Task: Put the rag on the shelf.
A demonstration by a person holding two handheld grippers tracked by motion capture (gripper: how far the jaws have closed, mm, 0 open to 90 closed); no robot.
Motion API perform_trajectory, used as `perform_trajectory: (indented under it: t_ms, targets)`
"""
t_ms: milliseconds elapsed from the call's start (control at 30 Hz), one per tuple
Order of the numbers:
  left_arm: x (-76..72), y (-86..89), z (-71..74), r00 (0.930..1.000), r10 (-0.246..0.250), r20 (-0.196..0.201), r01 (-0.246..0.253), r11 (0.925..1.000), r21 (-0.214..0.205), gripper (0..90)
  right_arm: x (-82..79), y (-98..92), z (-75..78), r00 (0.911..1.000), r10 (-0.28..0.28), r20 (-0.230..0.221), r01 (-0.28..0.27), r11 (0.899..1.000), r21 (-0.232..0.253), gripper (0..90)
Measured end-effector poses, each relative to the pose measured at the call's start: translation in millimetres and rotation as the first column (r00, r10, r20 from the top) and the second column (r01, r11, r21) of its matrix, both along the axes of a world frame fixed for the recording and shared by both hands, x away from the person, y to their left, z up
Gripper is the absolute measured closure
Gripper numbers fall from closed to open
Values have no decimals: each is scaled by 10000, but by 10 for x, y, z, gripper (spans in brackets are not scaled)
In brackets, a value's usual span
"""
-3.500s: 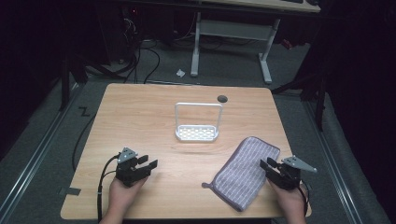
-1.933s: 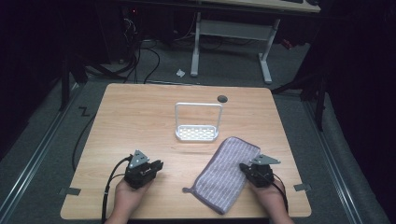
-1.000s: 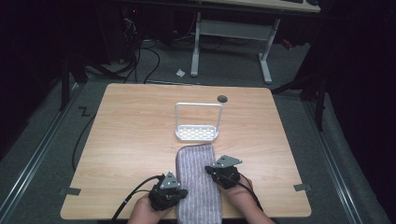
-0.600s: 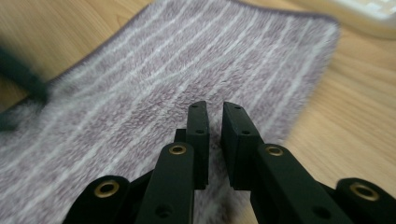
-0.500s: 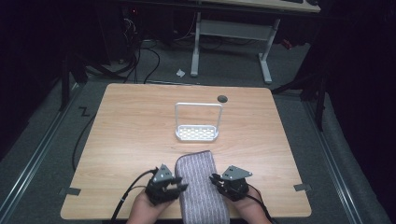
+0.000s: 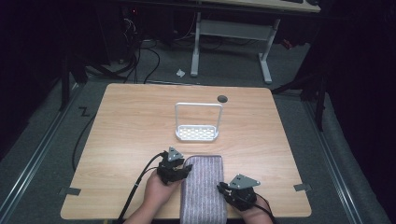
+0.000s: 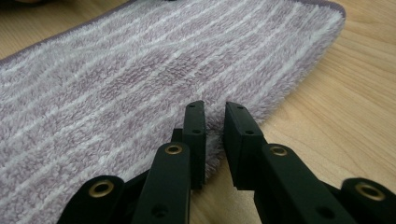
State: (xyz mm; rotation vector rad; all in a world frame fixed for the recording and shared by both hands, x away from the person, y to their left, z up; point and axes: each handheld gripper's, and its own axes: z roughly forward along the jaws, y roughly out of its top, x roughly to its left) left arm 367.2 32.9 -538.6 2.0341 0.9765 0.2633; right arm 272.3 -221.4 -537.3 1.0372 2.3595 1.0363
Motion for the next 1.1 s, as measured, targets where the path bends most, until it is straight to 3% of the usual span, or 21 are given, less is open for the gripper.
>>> perform_trajectory:
  t_ms: [200,300,400,433,467,533,667,767,900,933,967,1033,1100]
  targets:
    - [-6,-1,-29,9994,224,-264,-237,9986,-479,756,48,18,8,9999,100,-73,-100,9999,46,777]
    - [-44,47,-26,9992,306,-266,-317,9986,-423,783,99,0,67,10000,-55,70,51,9985,551,730]
    - [-78,92,-31,9990,377,-218,-386,9983,-429,790,250,10,137,9967,-729,349,696,9938,862,657]
    - [-78,92,-31,9990,377,-218,-386,9983,-429,791,250,10,137,9967,-729,349,696,9938,862,657]
    - [-86,99,-31,9991,388,-197,-396,9984,-415,791,398,36,168,9898,-1339,480,1284,9863,1033,604]
    - [-119,97,-33,9988,478,-42,-479,9984,-295,790,540,61,173,9803,-1877,616,1800,9771,1131,572]
    - [-144,78,-37,9995,290,96,-288,9994,-195,791,797,81,98,9749,-2203,-325,2226,9677,1186,508]
    - [-176,61,-37,9995,247,181,-245,9997,-85,791,880,77,14,9692,-2325,-813,2394,9667,902,515]
    - [-206,64,-38,9996,263,92,-261,9995,-193,791,843,122,5,9789,-1920,-697,1973,9773,778,723]
    - [-206,64,-38,9996,263,92,-261,9995,-193,791,843,122,5,9789,-1920,-697,1973,9773,778,723]
    - [-220,74,-37,9997,258,-11,-259,9993,-259,791,799,145,-3,9833,-1742,-535,1780,9810,776,812]
    - [-243,78,-35,9996,269,-63,-271,9992,-285,793,740,165,-2,9863,-1637,-202,1646,9844,628,831]
    - [-280,74,-32,9999,77,143,-73,9996,-282,798,672,172,4,9867,-1627,17,1622,9843,696,835]
